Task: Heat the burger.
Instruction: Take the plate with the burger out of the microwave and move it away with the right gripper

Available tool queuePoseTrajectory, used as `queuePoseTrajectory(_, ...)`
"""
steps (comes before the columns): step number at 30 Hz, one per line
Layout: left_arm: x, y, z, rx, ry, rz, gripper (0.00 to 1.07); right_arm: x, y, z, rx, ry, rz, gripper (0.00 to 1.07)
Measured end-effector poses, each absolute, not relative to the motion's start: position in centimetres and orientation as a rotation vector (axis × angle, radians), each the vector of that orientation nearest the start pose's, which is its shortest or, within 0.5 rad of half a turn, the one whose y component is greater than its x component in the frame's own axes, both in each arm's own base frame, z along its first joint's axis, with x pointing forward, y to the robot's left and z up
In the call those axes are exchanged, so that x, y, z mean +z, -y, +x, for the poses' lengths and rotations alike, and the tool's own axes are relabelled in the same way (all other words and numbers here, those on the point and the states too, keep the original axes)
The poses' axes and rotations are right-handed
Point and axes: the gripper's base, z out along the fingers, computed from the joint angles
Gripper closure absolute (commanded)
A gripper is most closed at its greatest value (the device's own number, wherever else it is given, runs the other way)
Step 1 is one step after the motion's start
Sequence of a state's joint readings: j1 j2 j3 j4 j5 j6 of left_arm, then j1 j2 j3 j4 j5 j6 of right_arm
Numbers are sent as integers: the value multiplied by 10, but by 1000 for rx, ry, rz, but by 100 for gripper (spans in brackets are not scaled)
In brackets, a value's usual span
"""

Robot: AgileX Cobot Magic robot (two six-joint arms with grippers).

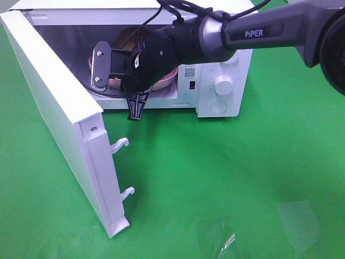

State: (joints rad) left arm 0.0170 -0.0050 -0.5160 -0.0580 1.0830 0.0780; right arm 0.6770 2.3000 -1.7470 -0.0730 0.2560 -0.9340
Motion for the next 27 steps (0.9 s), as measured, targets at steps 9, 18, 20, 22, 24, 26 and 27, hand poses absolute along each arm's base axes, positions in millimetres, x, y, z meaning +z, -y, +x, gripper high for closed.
queuePoseTrajectory(9, 280, 5, -8, -10, -2043, 67, 7, 163, -309, 381, -172, -1473, -1877, 107)
queuePoseTrajectory(18, 280, 5, -8, -10, -2043, 67, 7, 170, -294, 359, -193, -1393, -1981, 107)
queuePoseTrajectory(20, 280, 5, -8, -10, -2043, 67, 7, 171, -289, 353, -202, -1374, -2004, 107)
queuePoseTrajectory(22, 280, 5, -8, -10, -2043, 67, 7, 174, -282, 344, -223, -1341, -2016, 107)
queuePoseTrajectory(24, 280, 5, -8, -10, -2043, 67, 7, 176, -276, 338, -239, -1321, -2019, 107)
queuePoseTrajectory(26, 280, 5, -8, -10, -2043, 67, 7, 179, -274, 335, -247, -1312, -2013, 107)
queuePoseTrajectory(27, 280, 5, -8, -10, -2043, 67, 7, 182, -268, 329, -260, -1300, -2006, 107)
